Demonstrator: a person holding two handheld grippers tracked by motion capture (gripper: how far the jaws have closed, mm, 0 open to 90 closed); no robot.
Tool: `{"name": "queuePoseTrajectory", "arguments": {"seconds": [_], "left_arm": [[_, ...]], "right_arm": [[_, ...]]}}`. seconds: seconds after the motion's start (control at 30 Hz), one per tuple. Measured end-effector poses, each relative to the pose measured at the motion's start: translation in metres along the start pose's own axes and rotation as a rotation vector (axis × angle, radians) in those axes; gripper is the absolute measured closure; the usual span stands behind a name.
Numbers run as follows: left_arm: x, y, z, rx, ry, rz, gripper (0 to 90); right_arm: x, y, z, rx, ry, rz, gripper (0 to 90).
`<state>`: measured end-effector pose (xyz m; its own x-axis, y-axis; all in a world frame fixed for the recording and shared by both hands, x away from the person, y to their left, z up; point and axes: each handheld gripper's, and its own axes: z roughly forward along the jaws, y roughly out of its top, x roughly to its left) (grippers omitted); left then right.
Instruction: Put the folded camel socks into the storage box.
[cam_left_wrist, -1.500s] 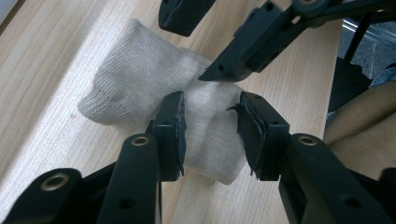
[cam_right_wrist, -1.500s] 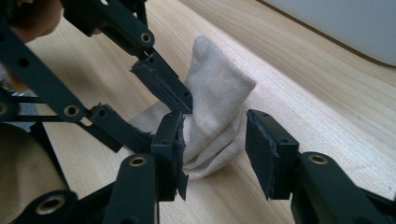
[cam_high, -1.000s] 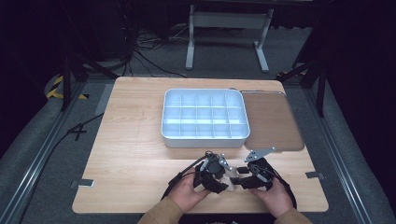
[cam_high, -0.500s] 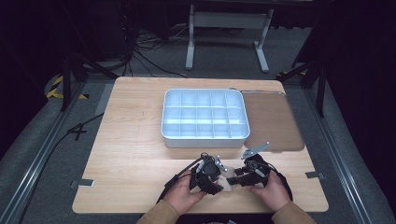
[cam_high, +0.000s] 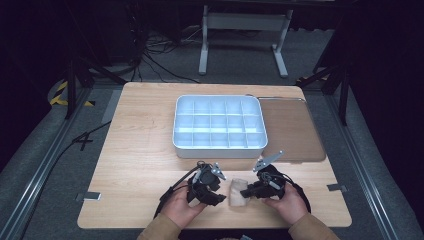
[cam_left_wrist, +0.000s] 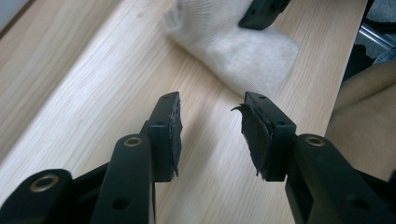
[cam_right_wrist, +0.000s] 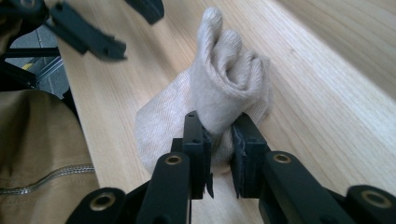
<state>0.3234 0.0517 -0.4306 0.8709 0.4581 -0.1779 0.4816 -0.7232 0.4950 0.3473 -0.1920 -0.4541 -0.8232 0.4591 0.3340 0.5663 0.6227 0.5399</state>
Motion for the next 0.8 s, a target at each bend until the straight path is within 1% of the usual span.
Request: {"name": "queuePoseTrajectory", "arguments": {"seconds": [0.03, 0.07, 0.1, 0.13, 0.17, 0.27, 0.3, 0.33, 0.4, 0.47, 0.5, 0.53, 0.6, 0.8], "left_arm": [[0.003, -0.003, -0.005, -0.007, -0.001, -0.009, 57.8], [0.005, -0.007, -0.009, -0.018, 0.000, -0.026, 57.8], [0.008, -0.010, -0.012, -0.027, -0.004, -0.033, 57.8], [0.008, -0.010, -0.012, -0.027, -0.004, -0.033, 57.8], [0.011, -0.016, -0.017, -0.037, 0.003, -0.046, 57.8], [0.013, -0.020, -0.021, -0.034, 0.011, -0.048, 57.8], [0.014, -0.025, -0.024, -0.035, 0.017, -0.051, 57.8], [0.015, -0.027, -0.026, -0.034, 0.026, -0.050, 57.5], [0.015, -0.030, -0.029, -0.044, 0.022, -0.055, 57.4], [0.016, -0.033, -0.032, -0.048, 0.028, -0.058, 57.5], [0.016, -0.034, -0.033, -0.051, 0.030, -0.060, 57.5], [0.016, -0.035, -0.033, -0.053, 0.029, -0.060, 57.6], [0.017, -0.036, -0.034, -0.053, 0.032, -0.060, 57.7], [0.018, -0.038, -0.035, -0.047, 0.040, -0.063, 57.7]], "right_arm": [[0.002, 0.002, 0.000, -0.006, -0.001, -0.010, 78.5], [0.004, 0.003, -0.002, -0.004, 0.001, -0.007, 78.5], [0.005, 0.004, -0.002, -0.006, 0.001, -0.013, 78.5], [0.006, 0.004, -0.003, -0.005, 0.001, -0.010, 78.6], [0.006, 0.005, -0.004, -0.007, -0.001, -0.011, 78.6], [0.007, 0.005, -0.005, -0.008, -0.004, -0.014, 78.6], [0.007, 0.006, -0.008, -0.012, -0.005, -0.006, 78.6], [0.007, 0.007, -0.011, -0.017, -0.010, -0.012, 78.6], [0.007, 0.008, -0.015, -0.024, -0.020, -0.013, 78.6], [0.007, 0.009, -0.018, -0.033, -0.018, -0.007, 78.6], [0.007, 0.009, -0.019, -0.035, -0.024, -0.002, 78.6], [0.007, 0.010, -0.020, -0.036, -0.029, -0.004, 78.6], [0.007, 0.010, -0.021, -0.041, -0.025, -0.004, 78.6], [0.010, 0.015, -0.031, -0.069, -0.039, -0.003, 78.6]]}}
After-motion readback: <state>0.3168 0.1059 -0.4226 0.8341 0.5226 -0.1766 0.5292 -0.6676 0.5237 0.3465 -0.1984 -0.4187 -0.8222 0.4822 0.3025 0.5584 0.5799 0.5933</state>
